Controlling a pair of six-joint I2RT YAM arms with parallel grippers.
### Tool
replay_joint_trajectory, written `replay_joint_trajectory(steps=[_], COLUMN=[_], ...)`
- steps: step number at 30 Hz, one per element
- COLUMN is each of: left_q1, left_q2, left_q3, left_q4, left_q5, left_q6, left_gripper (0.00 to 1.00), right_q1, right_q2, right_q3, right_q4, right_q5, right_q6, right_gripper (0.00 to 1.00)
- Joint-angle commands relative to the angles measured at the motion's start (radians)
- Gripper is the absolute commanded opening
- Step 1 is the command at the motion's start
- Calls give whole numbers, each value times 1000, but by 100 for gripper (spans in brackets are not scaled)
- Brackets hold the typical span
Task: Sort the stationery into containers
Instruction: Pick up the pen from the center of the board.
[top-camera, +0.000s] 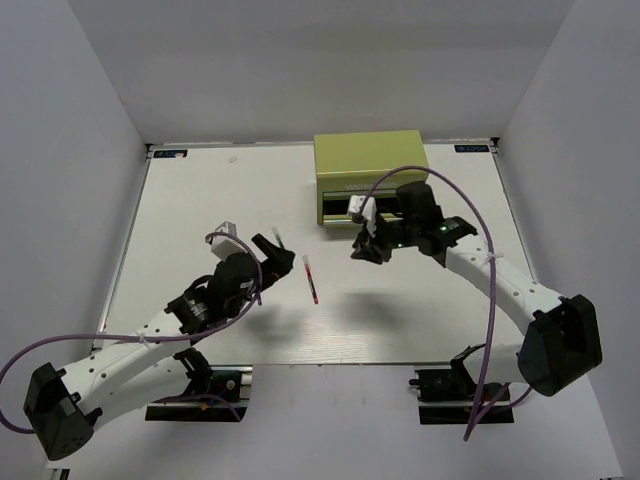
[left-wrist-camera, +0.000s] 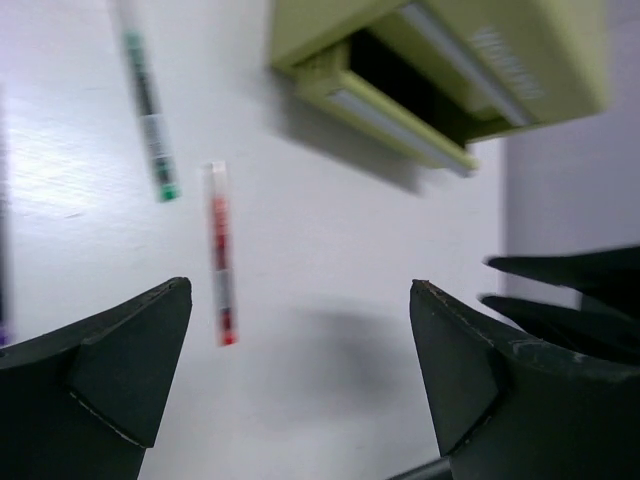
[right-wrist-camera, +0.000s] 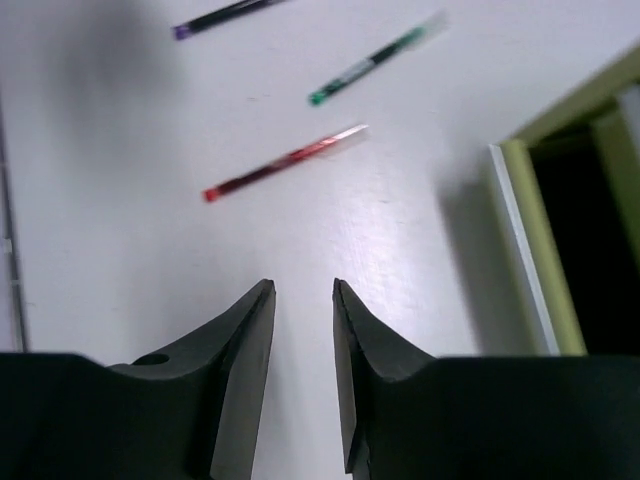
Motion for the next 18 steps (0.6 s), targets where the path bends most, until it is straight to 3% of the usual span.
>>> replay_joint_trajectory(steps=[1,7,11,18], left_q1=[3,3,3,3], left_q2=[-18,-70,-177,-286], left_q3=[91,149,112,73], left_q4=[-403,-645,-682,-736], left_q5=[-111,-144,-154,-154], left_q6=[22,-55,-102,-141], left_gripper=[100,100,100,100], right_q1=[84,225,300,371], right_q2=[49,248,352,455], right_q3=[-16,48,122,193], right_q4=[-41,-41,-29,20], right_q5=[9,171,300,469], right_q6=[112,361,465,652], right_gripper=[36,32,38,41])
